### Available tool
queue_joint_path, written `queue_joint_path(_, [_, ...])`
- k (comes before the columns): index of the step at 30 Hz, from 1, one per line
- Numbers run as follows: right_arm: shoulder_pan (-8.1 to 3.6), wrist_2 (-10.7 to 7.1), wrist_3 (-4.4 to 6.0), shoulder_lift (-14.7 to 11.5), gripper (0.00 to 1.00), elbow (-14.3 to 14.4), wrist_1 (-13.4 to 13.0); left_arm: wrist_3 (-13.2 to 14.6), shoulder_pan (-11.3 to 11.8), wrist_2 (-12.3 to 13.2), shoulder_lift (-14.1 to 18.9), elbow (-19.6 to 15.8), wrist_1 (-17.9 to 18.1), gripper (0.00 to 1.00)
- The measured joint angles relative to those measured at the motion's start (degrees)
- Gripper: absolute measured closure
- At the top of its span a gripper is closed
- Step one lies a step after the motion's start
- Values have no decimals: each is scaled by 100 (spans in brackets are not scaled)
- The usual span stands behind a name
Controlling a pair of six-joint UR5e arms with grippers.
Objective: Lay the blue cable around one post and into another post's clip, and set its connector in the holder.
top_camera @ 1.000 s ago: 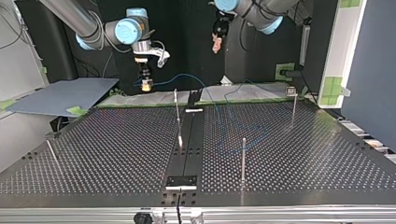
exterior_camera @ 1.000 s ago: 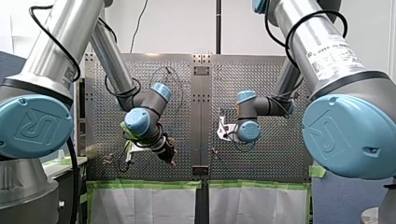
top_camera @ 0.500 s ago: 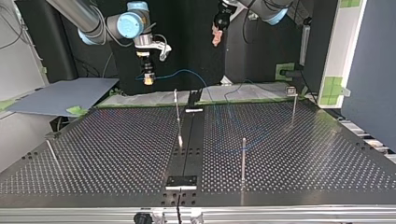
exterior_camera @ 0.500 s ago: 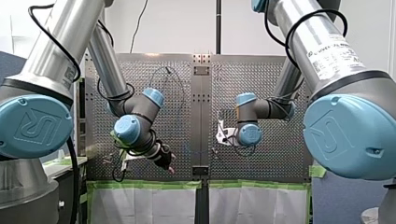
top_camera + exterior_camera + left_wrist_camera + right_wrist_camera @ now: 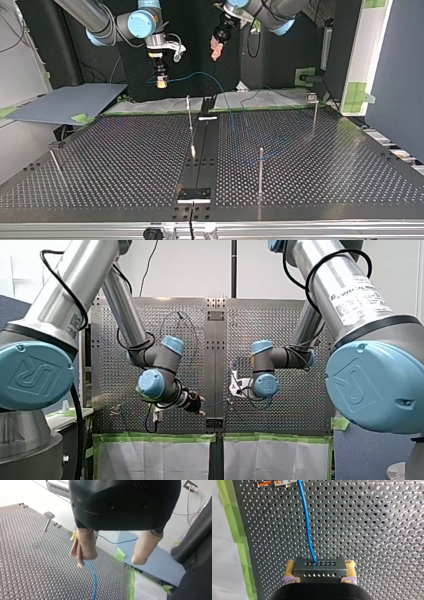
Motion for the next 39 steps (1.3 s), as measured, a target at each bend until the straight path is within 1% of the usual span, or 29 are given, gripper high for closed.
queue_joint_path(6, [25, 0, -3, 0, 67, 1, 7, -183, -134, -139, -277, 186, 275, 0])
queue_joint_path(16, [96, 11, -3, -6, 67, 1, 10, -317, -257, -428, -725, 406, 759, 0])
queue_joint_path(21, [133, 28, -2, -12, 67, 21, 21, -364, -265, -608, -768, 510, 1030, 0])
queue_joint_path(29, [150, 35, 42, -18, 67, 86, -61, -471, -289, -664, -776, 724, 1505, 0])
queue_joint_path(33, [150, 35, 48, -30, 67, 88, -67, -544, -321, -722, -779, 749, 1723, 0])
queue_joint_path(39, [120, 35, 50, -48, 67, 89, -79, -568, -385, -785, -796, 751, 1983, 0])
